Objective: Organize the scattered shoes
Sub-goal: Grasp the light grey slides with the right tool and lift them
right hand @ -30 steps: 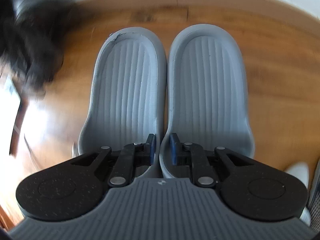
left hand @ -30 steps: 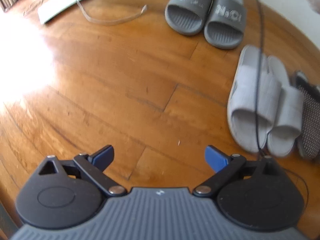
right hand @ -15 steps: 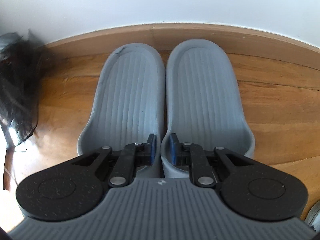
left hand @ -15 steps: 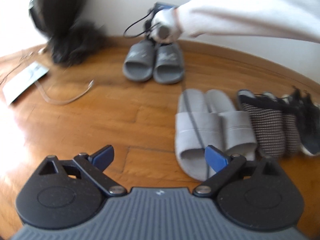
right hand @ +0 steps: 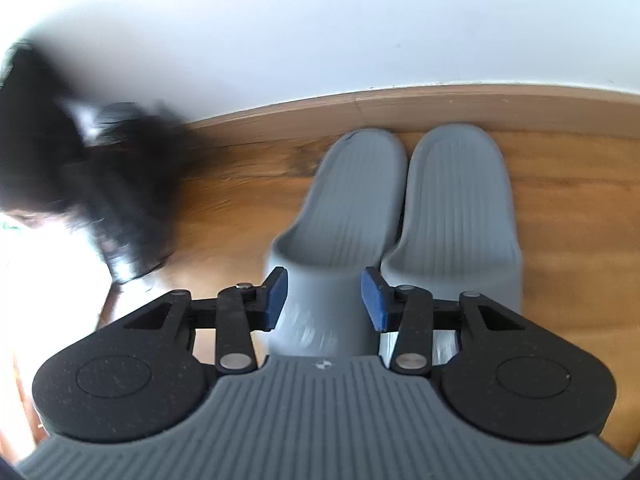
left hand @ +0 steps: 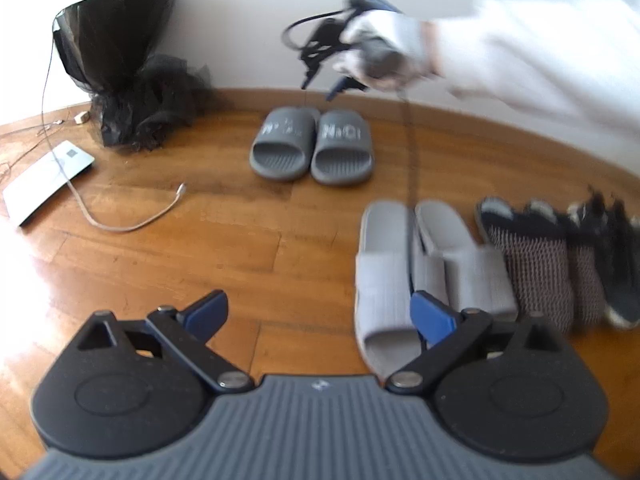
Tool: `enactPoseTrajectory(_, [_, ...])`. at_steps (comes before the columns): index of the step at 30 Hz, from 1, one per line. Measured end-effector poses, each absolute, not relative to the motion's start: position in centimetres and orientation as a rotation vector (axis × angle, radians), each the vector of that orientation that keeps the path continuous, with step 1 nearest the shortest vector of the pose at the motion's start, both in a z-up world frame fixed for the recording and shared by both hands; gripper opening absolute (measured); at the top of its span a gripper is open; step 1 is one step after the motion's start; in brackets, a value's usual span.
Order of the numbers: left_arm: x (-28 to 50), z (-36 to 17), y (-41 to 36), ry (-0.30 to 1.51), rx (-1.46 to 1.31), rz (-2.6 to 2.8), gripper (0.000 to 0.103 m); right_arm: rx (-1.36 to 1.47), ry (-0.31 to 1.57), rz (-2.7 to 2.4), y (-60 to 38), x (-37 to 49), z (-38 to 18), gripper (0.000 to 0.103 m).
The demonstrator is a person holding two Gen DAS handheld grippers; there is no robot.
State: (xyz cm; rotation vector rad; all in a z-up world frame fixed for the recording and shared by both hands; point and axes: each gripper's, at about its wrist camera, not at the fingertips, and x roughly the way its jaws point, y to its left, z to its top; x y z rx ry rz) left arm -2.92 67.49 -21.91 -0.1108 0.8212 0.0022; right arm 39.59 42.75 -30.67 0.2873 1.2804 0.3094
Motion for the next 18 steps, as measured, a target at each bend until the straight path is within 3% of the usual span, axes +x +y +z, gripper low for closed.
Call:
enactPoseTrajectory(1, [-1.9, -22.0, 67.5, 0.818, -0.111, -0.007, 0.098, 0.327, 1.287, 0.310, 41.0, 37.9, -29.8, 0.056])
enactPoseTrajectory(3, [0.7, -21.8, 67.6, 0.815, -0.132, 0.012, 0.098, 0.380, 1.296, 0.310, 38.5, 35.5, -28.5, 0.060])
enactPoseTrajectory(10, [6.7, -20.2, 66.9, 0.783, -0.121, 0.070, 0.097, 0.347, 1.405, 0.278, 26.7, 23.0, -26.9, 0.060])
enactPoseTrajectory(18, [8.5, -21.4, 65.2, 0.863, -0.135, 0.087, 0.097, 0.252, 1.477, 0.227, 29.5, 16.6, -31.7, 0.059])
